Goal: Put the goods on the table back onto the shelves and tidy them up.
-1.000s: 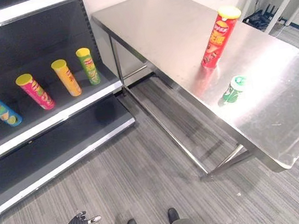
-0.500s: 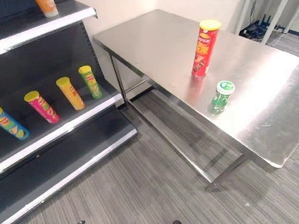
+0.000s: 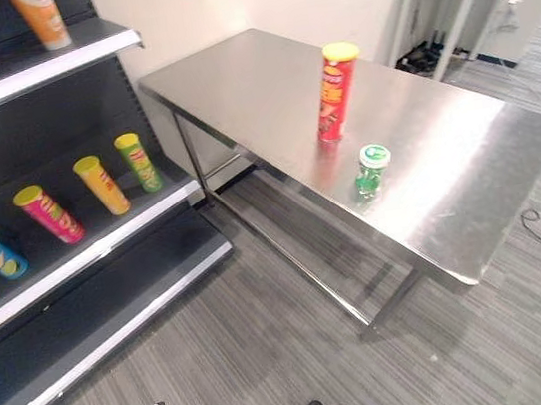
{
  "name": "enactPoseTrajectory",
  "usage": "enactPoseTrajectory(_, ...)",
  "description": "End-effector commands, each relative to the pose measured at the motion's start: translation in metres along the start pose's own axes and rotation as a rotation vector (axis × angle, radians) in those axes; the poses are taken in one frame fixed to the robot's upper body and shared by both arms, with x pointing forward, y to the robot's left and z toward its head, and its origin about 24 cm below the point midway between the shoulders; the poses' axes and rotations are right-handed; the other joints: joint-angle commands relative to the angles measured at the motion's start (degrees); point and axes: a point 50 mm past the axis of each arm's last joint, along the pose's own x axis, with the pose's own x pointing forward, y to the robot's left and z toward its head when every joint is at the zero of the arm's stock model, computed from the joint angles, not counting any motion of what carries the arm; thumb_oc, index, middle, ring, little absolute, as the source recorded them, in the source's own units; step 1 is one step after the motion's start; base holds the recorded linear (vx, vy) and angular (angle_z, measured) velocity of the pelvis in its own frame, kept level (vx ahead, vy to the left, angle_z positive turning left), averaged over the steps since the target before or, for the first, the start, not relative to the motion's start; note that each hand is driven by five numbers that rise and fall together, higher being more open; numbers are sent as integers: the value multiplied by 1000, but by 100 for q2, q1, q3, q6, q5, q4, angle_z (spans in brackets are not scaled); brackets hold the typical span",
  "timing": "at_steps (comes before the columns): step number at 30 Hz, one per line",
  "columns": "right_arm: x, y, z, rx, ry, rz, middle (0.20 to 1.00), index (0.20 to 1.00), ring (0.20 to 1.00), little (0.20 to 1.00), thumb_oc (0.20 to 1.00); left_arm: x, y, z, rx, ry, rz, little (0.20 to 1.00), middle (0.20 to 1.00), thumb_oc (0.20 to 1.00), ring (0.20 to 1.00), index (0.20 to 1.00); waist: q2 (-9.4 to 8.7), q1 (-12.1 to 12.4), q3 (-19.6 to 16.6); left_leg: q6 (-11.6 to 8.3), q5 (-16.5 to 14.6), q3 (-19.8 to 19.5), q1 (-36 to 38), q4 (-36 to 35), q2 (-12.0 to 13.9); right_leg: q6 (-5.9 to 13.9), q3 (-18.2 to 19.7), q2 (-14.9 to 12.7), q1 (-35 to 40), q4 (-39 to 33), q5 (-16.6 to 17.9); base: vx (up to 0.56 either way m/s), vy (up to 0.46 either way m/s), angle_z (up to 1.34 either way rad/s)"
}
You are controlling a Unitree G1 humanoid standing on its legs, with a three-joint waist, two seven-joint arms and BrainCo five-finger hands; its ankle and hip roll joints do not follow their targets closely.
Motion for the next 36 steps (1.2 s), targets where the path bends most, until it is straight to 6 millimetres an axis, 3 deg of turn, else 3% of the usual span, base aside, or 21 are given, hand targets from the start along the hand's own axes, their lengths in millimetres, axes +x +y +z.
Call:
enactPoseTrajectory(1,15,15,49,-67,-209,74,1000,1000,1000,1000,1000,6,25,25,40,-59,62,1000,1000,1000,1000,1000,-222,364,269,-126,-540,142,389,65,-63,247,-257,-12,114,283,-488,-28,-19,19)
enactPoseTrajectory(3,19,28,60,-82,-244,133,1000,1000,1000,1000,1000,5,27,24,43,-55,62,1000,1000,1000,1000,1000,-229,435,278,-145,-518,127,380,65,-65,239,-314,-26,141,294,-503,-23,-21,15)
enactPoseTrajectory(4,20,45,63,-86,-243,212,1000,1000,1000,1000,1000,5,27,22,49,-51,64,1000,1000,1000,1000,1000,-237,535,291,-158,-498,105,370,65,-64,231,-373,-34,160,306,-515,-13,-19,11)
enactPoseTrajectory(5,21,46,64,-85,-247,215,1000,1000,1000,1000,1000,5,28,22,45,-50,65,1000,1000,1000,1000,1000,-240,505,294,-158,-497,99,371,65,-65,231,-378,-36,164,306,-517,-14,-34,30)
enactPoseTrajectory(8,22,77,67,-74,-221,337,1000,1000,1000,1000,1000,4,30,17,45,-34,67,1000,1000,1000,1000,1000,-263,659,314,-202,-456,8,361,65,-60,198,-528,-56,211,336,-556,-4,-48,27)
enactPoseTrajectory(12,23,96,72,-36,-207,395,1000,1000,1000,1000,1000,4,28,14,20,-21,74,1000,1000,1000,1000,1000,-258,752,338,-257,-388,-134,324,65,-61,160,-726,-64,261,363,-611,7,-62,30)
enactPoseTrajectory(22,23,103,80,-17,-224,375,1000,1000,1000,1000,1000,4,21,10,10,-7,70,1000,1000,1000,1000,1000,-269,862,317,-294,-342,-328,310,65,-39,108,-942,-53,357,364,-683,7,-36,19)
enactPoseTrajectory(28,24,112,74,-35,-178,406,1000,1000,1000,1000,1000,4,20,8,13,3,69,1000,1000,1000,1000,1000,-301,906,301,-313,-319,-349,313,65,-24,91,-987,-40,403,324,-682,-1,-8,2)
enactPoseTrajectory(29,23,114,72,-40,-165,417,922,922,922,922,922,4,20,8,13,3,68,1000,1000,1000,1000,1000,-308,919,300,-318,-315,-353,313,65,-16,86,-995,-34,411,323,-686,-16,-37,3)
enactPoseTrajectory(30,23,119,68,-55,-140,442,200,200,200,200,200,4,20,8,10,5,70,1000,1000,1000,1000,1000,-324,935,302,-327,-305,-361,309,65,-10,84,-1016,-26,418,312,-684,-21,-38,4)
enactPoseTrajectory(36,23,119,71,-43,-154,443,200,200,200,200,200,4,20,6,11,13,73,1000,1000,1000,1000,1000,-330,921,308,-355,-287,-374,291,65,18,66,-1063,-9,421,305,-694,-12,-24,4)
